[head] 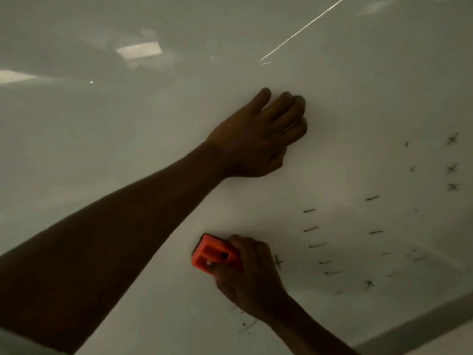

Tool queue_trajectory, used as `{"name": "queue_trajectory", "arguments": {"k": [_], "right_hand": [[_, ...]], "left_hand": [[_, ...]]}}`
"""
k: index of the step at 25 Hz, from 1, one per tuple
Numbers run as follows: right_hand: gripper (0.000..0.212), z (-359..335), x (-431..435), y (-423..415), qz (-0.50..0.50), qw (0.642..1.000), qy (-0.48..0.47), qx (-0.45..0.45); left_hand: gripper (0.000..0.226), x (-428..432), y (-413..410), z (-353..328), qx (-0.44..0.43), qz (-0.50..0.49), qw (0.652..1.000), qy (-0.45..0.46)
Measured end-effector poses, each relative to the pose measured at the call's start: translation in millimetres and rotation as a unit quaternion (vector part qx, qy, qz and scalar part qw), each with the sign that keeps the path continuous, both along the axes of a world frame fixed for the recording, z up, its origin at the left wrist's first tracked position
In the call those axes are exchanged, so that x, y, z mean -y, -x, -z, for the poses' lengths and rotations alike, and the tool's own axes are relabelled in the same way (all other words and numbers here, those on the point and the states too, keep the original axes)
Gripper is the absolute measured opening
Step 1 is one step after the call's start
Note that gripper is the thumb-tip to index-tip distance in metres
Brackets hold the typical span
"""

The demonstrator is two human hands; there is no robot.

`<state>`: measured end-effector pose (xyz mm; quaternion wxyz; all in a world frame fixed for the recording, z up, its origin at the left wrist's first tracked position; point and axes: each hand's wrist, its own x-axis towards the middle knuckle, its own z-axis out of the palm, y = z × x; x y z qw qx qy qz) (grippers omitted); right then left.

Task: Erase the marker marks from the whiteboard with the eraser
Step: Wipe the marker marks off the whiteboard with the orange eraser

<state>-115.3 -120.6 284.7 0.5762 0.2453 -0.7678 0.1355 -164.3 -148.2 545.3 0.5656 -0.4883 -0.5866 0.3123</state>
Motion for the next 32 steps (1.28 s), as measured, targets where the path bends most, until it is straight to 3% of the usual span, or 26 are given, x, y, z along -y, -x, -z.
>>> {"name": "queue_trajectory", "arguments": {"k": [3,5,7,8,10,11,13,15,18,21,23,25,27,29,32], "right_hand": [[0.026,-17.4,-82.4,1.7,0.055,0.981,0.186,0.004],[0.036,-47.2,-113.6,13.8,0.129,0.923,0.362,-0.034],[0.034,-70.8,-91.1,19.2,0.134,0.886,0.440,-0.061],[0.031,-66.4,-68.5,19.8,0.114,0.905,0.405,-0.063],[0.029,-22.2,-33.4,13.2,0.050,0.970,0.238,-0.016],[0.032,2.3,-34.0,6.3,0.038,0.985,0.169,0.016],[0.045,27.5,-70.6,-0.6,0.051,0.990,0.130,0.036],[0.050,9.3,-116.7,0.2,0.104,0.970,0.215,0.030],[0.038,-53.0,-142.0,12.7,0.136,0.913,0.383,-0.017],[0.035,-62.3,-88.5,8.2,0.066,0.934,0.351,0.027],[0.023,-15.5,-56.6,-12.5,0.018,0.968,0.234,0.085],[0.022,26.7,-69.6,-23.0,0.014,0.981,0.161,0.109],[0.028,27.3,-111.8,-16.3,0.058,0.974,0.187,0.111],[0.033,-9.5,-143.3,-7.0,0.091,0.951,0.278,0.103],[0.033,-63.5,-129.9,7.6,0.080,0.929,0.360,0.016]], "left_hand": [[0.049,3.9,3.9,2.7,-0.001,0.010,1.000,0.002],[0.049,-0.3,4.9,2.8,0.000,0.009,1.000,0.000],[0.048,-0.3,3.9,4.0,0.001,0.014,1.000,-0.001],[0.046,0.1,3.8,4.6,-0.003,0.021,1.000,-0.006],[0.044,1.2,2.6,4.2,-0.006,0.030,0.999,-0.013],[0.043,1.3,2.0,3.9,-0.004,0.033,0.999,-0.016],[0.042,1.2,0.3,5.1,-0.006,0.034,0.999,-0.019],[0.041,-0.1,-0.1,5.3,-0.006,0.034,0.999,-0.017],[0.041,-0.5,-0.2,5.1,-0.003,0.030,0.999,-0.022],[0.041,-0.5,-2.3,5.8,-0.002,0.028,0.999,-0.024],[0.040,0.1,-3.3,5.4,0.000,0.032,0.999,-0.019],[0.040,0.1,-3.4,5.7,-0.002,0.028,0.999,-0.022],[0.040,-0.9,-3.6,7.1,-0.001,0.025,0.999,-0.022],[0.040,-2.9,-3.8,5.0,0.000,0.029,0.999,-0.022],[0.040,-2.8,-3.2,6.3,-0.002,0.027,0.999,-0.023]]}}
